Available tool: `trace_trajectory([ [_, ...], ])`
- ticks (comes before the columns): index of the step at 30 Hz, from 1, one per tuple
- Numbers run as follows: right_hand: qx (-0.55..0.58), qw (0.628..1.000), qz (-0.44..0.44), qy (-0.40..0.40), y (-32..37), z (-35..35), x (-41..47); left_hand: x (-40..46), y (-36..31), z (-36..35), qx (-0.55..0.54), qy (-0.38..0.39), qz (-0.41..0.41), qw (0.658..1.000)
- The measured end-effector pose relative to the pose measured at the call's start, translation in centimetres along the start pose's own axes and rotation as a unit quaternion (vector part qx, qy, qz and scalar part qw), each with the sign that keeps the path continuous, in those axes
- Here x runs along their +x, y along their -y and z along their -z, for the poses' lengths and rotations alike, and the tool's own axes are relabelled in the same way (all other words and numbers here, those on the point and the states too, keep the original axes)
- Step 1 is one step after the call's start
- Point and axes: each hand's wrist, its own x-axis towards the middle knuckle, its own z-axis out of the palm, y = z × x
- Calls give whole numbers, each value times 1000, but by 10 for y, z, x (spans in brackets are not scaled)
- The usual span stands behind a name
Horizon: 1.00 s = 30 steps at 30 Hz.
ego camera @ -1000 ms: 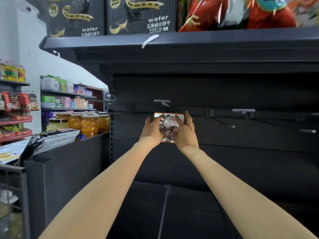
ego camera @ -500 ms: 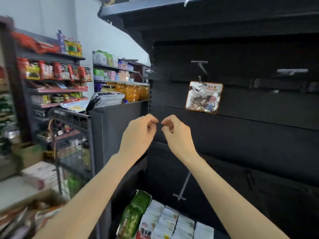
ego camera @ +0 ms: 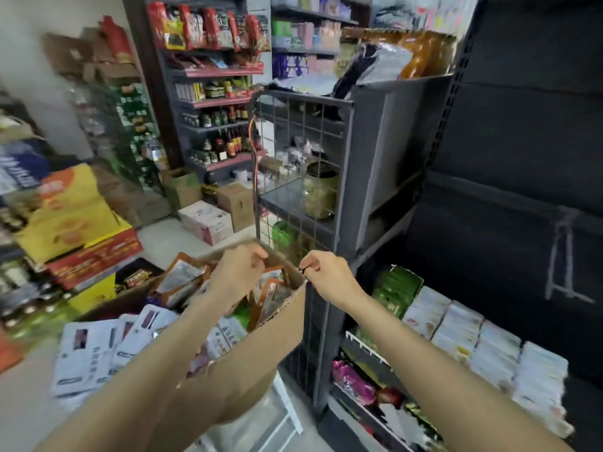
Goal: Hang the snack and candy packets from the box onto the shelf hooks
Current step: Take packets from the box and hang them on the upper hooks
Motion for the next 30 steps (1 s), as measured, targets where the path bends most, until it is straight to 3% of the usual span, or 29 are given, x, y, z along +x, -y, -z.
trace_trajectory([
  [7, -65, 996, -13, 65, -1, -90, 31, -9, 99, 3, 117, 152, 19, 981],
  [14, -116, 983, -92, 110, 2, -121, 60, 1, 140, -8, 180, 206, 24, 962],
  [18, -98, 987, -112, 60, 8, -127, 67, 5, 136, -17, 221, 127, 33, 966],
  [22, -96, 990, -104, 17, 6, -121, 66, 10, 121, -29, 267, 59, -24, 961],
  [26, -5, 998, -68, -8, 10, -91, 61, 17, 112, -33, 296, -9, -73, 952],
  [30, 116, 992, -42, 11, 15, -63, 61, 32, 111, -33, 361, -7, -47, 931],
])
